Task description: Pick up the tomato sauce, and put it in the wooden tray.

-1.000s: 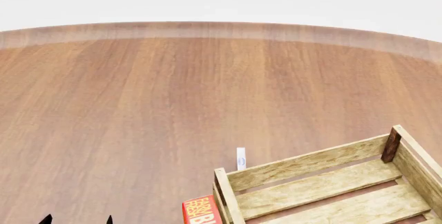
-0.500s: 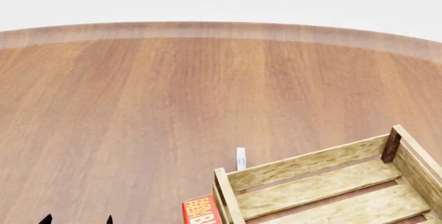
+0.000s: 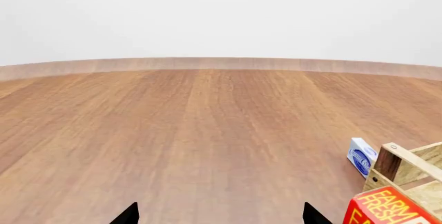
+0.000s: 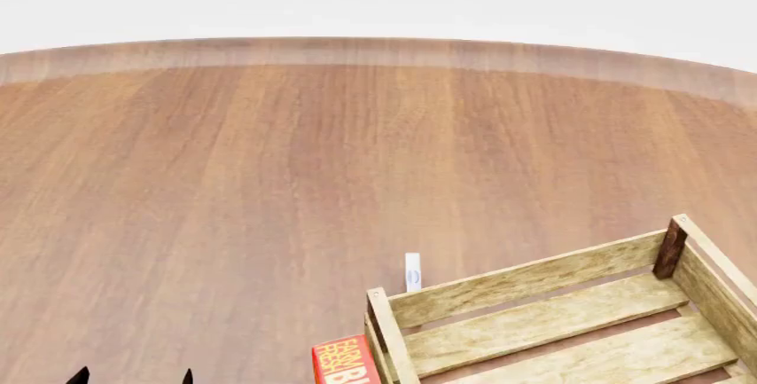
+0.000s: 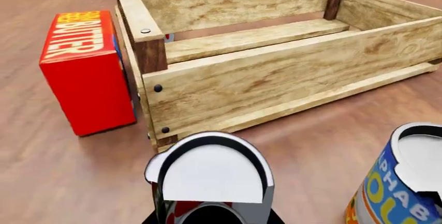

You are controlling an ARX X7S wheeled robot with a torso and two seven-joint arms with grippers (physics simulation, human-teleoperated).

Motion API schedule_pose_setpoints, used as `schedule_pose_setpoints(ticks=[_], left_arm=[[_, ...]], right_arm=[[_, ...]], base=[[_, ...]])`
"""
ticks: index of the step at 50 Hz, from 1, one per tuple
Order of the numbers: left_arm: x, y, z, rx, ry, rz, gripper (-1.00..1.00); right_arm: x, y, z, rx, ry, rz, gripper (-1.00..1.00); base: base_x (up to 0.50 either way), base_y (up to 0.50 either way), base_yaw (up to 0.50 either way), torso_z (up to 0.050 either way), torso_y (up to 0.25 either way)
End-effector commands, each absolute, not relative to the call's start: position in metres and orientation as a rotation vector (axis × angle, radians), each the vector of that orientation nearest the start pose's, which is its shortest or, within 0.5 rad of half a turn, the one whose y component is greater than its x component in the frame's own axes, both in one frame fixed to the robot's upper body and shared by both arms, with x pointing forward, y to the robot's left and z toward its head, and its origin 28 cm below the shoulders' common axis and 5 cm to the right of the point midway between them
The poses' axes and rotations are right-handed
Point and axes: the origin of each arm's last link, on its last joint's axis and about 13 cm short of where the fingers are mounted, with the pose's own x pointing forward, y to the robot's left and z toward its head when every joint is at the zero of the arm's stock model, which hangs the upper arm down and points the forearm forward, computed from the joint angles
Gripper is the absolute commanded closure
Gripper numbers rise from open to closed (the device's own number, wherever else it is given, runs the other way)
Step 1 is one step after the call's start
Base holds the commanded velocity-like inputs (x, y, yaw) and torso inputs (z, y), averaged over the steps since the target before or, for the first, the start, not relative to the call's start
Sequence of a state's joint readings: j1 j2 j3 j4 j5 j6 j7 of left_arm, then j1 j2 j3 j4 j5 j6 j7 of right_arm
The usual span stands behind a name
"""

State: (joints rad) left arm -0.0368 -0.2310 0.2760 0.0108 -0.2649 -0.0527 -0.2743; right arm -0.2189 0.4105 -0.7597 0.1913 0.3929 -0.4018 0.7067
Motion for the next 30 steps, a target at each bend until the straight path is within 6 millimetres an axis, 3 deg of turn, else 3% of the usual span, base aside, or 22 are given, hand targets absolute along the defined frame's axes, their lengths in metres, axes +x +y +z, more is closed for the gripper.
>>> schedule_pose_setpoints(ticks=[1, 8, 30], left_arm=[[0.21, 0.205, 0.012, -0.013, 0.047, -0.007, -1.0], [0.209, 0.205, 0.012, -0.013, 0.047, -0.007, -1.0], [0.211, 0.204, 0.012, -0.013, 0.048, -0.006, -1.0]], right_arm=[[0.069, -0.072, -0.04, -0.051, 0.167, -0.035, 1.0], [0.056, -0.07, -0.019, -0.061, 0.068, -0.038, 1.0], [0.051, -0.069, 0.006, -0.072, -0.068, -0.038, 1.0]], base=[[0.0, 0.0, 0.0, 0.0, 0.0], [0.0, 0.0, 0.0, 0.0, 0.0], [0.0, 0.0, 0.0, 0.0, 0.0]])
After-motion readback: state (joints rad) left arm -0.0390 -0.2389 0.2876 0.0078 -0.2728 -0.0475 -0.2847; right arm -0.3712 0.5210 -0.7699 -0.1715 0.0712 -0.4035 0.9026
